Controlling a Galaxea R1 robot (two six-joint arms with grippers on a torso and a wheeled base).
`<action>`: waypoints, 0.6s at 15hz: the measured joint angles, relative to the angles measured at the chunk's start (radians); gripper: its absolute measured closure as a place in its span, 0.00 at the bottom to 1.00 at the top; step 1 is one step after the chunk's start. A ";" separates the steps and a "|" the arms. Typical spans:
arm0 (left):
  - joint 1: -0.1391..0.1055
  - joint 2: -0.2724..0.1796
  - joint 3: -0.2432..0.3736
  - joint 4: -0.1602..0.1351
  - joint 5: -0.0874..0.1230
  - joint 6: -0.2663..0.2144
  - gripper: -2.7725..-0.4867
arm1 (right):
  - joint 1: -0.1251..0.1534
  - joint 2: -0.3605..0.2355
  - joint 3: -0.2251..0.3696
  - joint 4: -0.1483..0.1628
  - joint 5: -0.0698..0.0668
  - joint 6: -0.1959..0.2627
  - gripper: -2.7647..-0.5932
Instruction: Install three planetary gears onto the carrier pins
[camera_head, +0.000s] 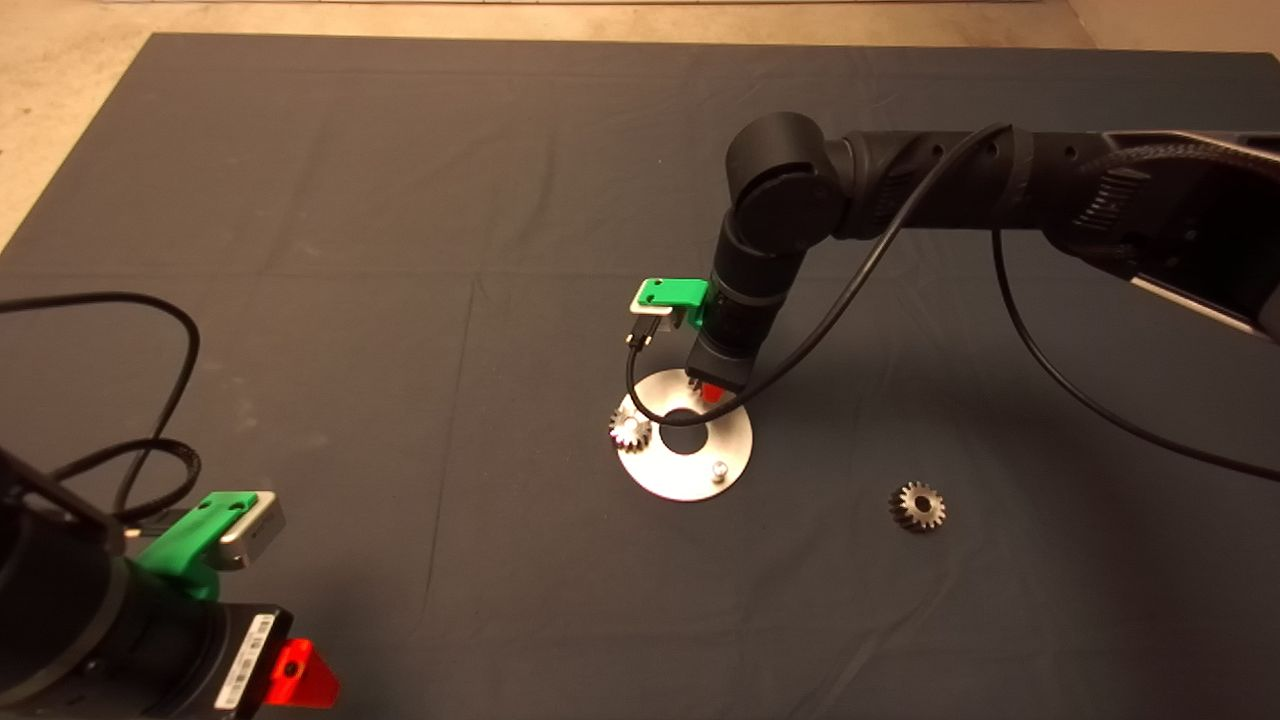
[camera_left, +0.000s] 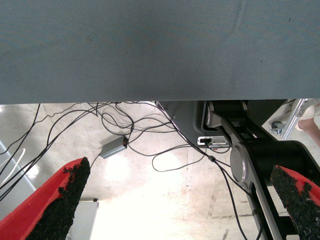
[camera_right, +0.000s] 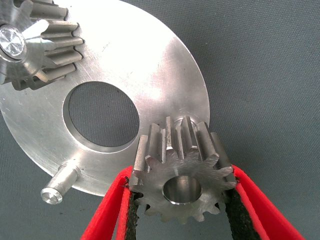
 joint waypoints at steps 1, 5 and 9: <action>0.000 0.000 0.000 0.000 0.000 0.000 0.07 | 0.000 0.000 0.000 0.000 0.000 0.000 0.80; 0.000 0.000 0.000 -0.001 0.000 0.000 0.07 | 0.000 0.000 0.000 0.000 0.000 0.000 0.80; 0.000 0.000 0.000 -0.008 0.000 0.000 0.07 | 0.000 0.000 0.000 -0.001 0.000 0.000 0.80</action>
